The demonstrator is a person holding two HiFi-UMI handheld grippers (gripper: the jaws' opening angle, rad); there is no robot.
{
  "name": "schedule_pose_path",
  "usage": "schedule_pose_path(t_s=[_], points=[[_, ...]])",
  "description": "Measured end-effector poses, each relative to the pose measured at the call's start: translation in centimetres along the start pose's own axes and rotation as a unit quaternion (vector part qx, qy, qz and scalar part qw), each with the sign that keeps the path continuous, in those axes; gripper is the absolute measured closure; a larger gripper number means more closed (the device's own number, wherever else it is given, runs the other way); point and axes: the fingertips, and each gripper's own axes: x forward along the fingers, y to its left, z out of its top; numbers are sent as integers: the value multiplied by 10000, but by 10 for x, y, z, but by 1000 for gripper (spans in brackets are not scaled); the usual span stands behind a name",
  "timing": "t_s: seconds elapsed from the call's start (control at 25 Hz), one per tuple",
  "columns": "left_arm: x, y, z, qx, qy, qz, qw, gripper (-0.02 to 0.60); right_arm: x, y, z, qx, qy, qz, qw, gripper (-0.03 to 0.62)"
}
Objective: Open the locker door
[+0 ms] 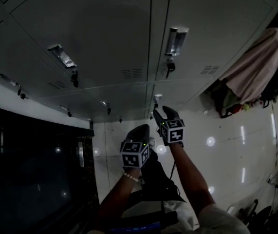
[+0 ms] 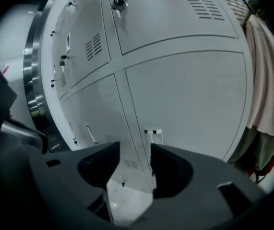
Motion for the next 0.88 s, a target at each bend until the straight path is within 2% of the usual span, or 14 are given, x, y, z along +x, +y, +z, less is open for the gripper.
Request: schedule_pose_path(t_s=[0.28, 0.88], points=[[21, 13, -2, -146, 68, 8, 9999, 583, 52, -10, -9, -18, 192, 38, 9998, 359], [20, 33, -28, -317, 299, 147, 9989, 583, 89, -18, -6, -150, 123, 29, 9998, 359]])
